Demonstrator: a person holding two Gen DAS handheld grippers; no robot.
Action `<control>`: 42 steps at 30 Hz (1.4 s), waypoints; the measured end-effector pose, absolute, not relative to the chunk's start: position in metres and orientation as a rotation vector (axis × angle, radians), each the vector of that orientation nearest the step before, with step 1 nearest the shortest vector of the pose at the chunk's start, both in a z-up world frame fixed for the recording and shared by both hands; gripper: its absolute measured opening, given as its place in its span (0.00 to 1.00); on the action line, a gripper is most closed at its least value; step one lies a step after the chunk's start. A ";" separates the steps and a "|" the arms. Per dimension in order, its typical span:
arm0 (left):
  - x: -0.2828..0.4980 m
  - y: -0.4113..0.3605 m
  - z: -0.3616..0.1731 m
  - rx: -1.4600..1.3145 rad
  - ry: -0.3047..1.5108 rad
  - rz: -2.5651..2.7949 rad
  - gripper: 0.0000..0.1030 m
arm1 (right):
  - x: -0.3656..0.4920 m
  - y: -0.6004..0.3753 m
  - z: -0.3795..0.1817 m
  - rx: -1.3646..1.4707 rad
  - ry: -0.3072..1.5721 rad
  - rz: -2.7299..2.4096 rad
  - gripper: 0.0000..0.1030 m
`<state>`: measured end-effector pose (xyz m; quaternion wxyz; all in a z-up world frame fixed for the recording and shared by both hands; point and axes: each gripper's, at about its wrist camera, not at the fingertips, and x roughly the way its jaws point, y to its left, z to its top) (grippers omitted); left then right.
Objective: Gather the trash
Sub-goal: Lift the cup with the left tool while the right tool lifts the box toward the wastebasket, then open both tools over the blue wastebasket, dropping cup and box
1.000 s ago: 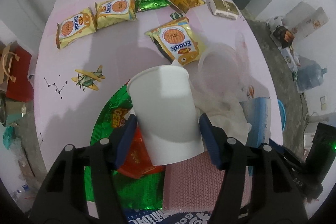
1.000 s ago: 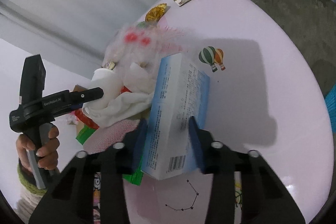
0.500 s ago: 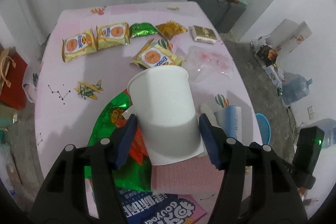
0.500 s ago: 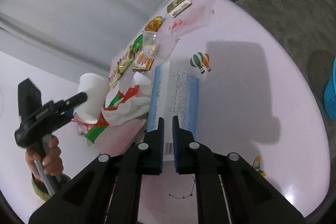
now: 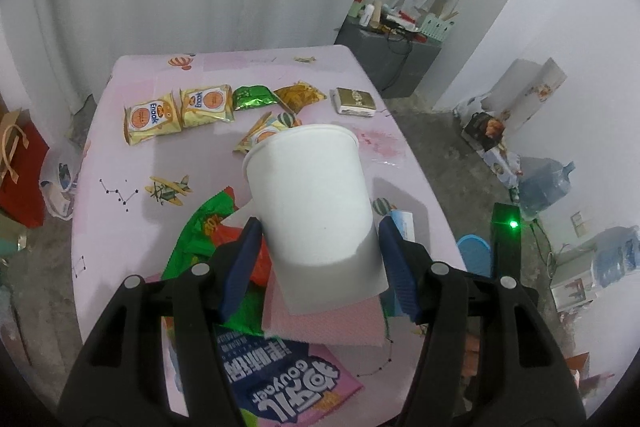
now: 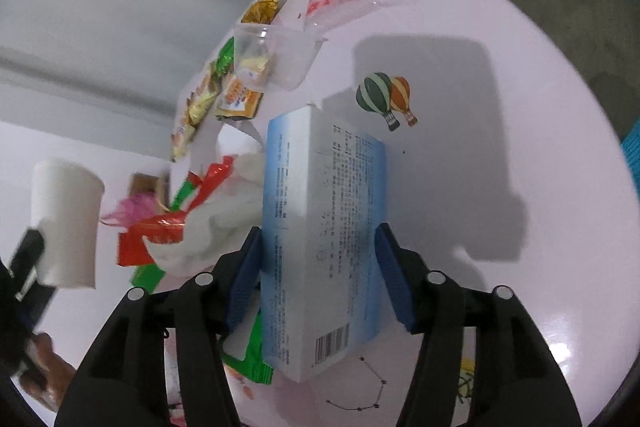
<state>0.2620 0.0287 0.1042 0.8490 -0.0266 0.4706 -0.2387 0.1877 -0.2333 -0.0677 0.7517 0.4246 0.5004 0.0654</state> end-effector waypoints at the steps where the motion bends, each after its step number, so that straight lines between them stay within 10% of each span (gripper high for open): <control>1: 0.259 0.030 0.105 -0.060 0.988 -0.506 0.55 | 0.184 -0.235 -0.067 0.931 1.085 0.140 0.47; 20: 0.195 -0.044 0.084 -0.039 1.017 -0.661 0.55 | 0.054 -0.314 -0.074 1.175 0.820 0.219 0.33; 42: 0.095 -0.384 -0.019 0.308 1.182 -0.984 0.55 | -0.150 -0.512 -0.122 1.280 0.568 -0.381 0.33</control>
